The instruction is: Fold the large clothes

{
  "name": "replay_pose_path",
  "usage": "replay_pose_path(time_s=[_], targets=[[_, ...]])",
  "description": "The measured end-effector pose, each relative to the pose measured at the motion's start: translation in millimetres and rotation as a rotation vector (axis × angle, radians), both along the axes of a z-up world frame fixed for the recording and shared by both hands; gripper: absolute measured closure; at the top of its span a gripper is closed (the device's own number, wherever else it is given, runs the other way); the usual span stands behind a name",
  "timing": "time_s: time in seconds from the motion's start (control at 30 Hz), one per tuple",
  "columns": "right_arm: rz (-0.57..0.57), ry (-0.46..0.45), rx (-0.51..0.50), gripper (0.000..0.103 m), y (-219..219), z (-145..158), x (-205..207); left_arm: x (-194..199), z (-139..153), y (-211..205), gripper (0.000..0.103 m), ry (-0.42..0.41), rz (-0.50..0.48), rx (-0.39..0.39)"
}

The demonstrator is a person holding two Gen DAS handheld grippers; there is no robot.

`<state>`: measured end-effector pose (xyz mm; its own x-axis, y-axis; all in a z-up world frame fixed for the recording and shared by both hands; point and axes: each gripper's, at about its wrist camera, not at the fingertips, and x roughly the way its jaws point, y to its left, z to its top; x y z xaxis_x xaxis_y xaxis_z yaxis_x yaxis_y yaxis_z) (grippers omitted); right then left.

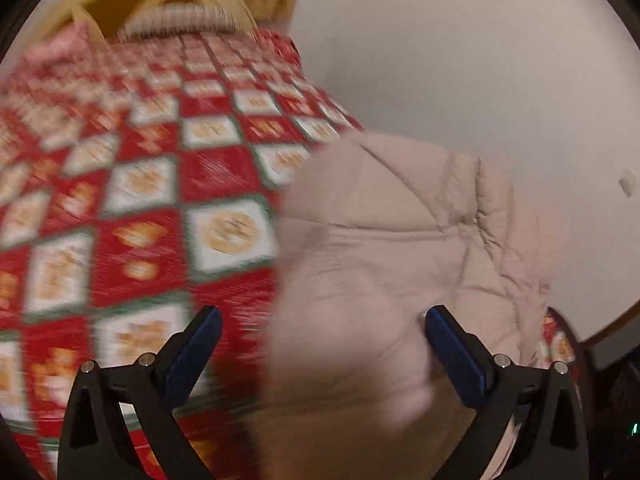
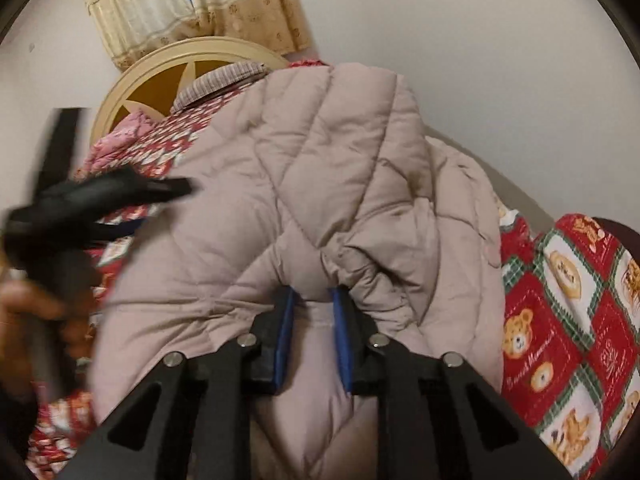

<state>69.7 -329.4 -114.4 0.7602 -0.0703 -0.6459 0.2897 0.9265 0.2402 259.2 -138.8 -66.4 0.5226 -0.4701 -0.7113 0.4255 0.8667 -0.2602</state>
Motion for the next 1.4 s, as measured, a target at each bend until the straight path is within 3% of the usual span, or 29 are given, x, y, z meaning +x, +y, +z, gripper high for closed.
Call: replay_pose_path(time_s=[0.1,0.23,0.33,0.37,0.43,0.47,0.5,0.63,0.8,0.9,1.0,1.13,1.27,1.4], targets=[[-0.038,-0.012,-0.020,0.083,5,-9,0,-29,11,15,0.001,-0.088,-0.024,0.061],[-0.104,-0.012,-0.105,0.082,29,-4,-6,-69,9,30,0.001,-0.081,-0.077,0.084],[-0.111,-0.001,-0.092,0.079,29,7,-9,-101,9,33,0.001,-0.106,-0.128,0.130],[-0.115,0.003,-0.056,0.073,26,13,-14,-113,11,33,0.001,-0.135,-0.145,0.140],[-0.122,-0.029,0.031,0.044,23,29,-36,-127,15,32,0.001,-0.183,-0.157,0.156],[-0.119,-0.073,0.057,0.016,26,41,-56,-135,18,31,0.001,-0.206,-0.157,0.166],[-0.120,-0.099,0.055,0.002,30,47,-71,-141,21,29,0.001,-0.226,-0.159,0.172],[-0.119,-0.142,-0.049,0.001,53,80,-131,-170,36,21,0.001,-0.297,-0.165,0.177],[-0.171,-0.216,-0.117,0.000,61,103,-187,-190,52,24,0.001,-0.302,-0.139,0.142],[-0.228,-0.322,-0.134,0.000,61,114,-193,-201,64,31,0.001,-0.343,-0.100,0.137],[-0.210,-0.382,-0.126,0.000,65,120,-188,-212,76,40,0.001,-0.400,-0.042,0.133],[-0.195,-0.425,-0.208,0.000,85,129,-193,-219,87,48,0.001,-0.446,-0.018,0.095],[-0.199,-0.474,-0.306,0.000,104,136,-199,-225,93,51,0.001,-0.515,0.001,0.102],[-0.212,-0.523,-0.368,0.000,114,142,-204,-225,93,52,0.001,-0.527,0.004,0.130]])
